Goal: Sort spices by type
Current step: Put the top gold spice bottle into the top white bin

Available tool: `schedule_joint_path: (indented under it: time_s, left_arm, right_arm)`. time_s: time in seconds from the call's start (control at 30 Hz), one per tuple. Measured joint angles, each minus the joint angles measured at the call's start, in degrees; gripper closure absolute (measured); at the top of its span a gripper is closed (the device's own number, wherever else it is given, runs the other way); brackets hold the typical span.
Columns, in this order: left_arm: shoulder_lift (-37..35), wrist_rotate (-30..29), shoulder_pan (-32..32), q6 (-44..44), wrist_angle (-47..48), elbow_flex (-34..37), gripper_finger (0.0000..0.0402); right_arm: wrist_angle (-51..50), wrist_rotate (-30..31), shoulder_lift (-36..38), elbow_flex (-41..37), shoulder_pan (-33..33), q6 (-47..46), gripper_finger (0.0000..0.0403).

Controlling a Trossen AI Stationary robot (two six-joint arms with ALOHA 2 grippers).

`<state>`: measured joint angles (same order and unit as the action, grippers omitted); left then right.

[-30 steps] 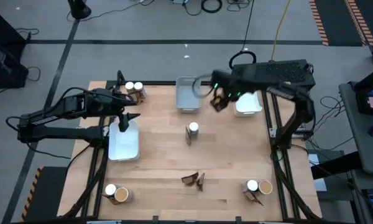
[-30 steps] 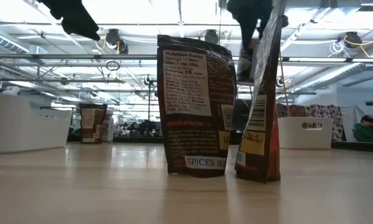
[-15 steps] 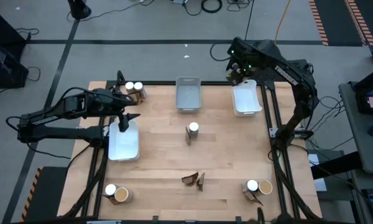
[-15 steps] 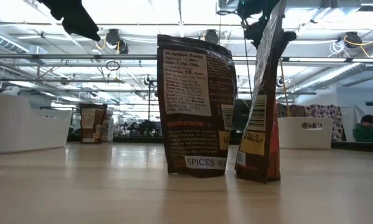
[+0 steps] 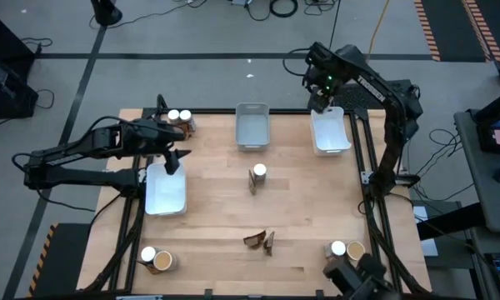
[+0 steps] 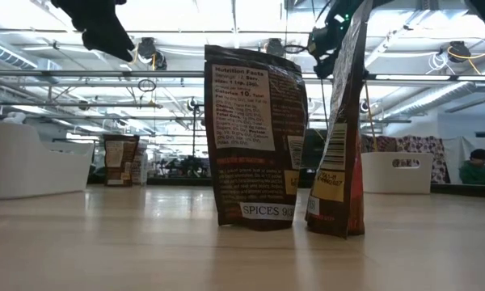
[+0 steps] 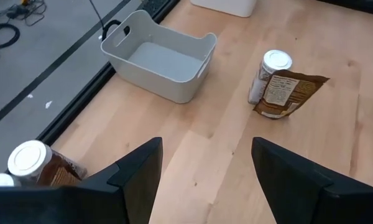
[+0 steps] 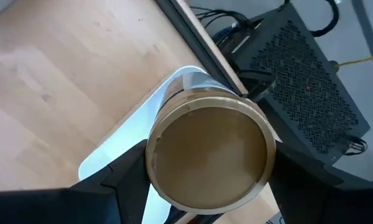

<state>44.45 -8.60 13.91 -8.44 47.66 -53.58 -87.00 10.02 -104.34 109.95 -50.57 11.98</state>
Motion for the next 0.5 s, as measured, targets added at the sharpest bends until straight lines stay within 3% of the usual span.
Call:
schedule_joint_path:
  time_s: [0.2,0.5]
  left_arm:
    - [0.0,-2.0,0.0,-2.1,-0.2,0.0,0.0149]
    - [0.1,-6.4,0.0,-3.3,-1.0,0.0,0.0149]
  right_arm:
    - [0.7,0.2,0.6,-6.1,-2.8,2.2,0.0147]
    - [11.8,-1.7,2.6,-17.7,-3.3,4.3,0.0147]
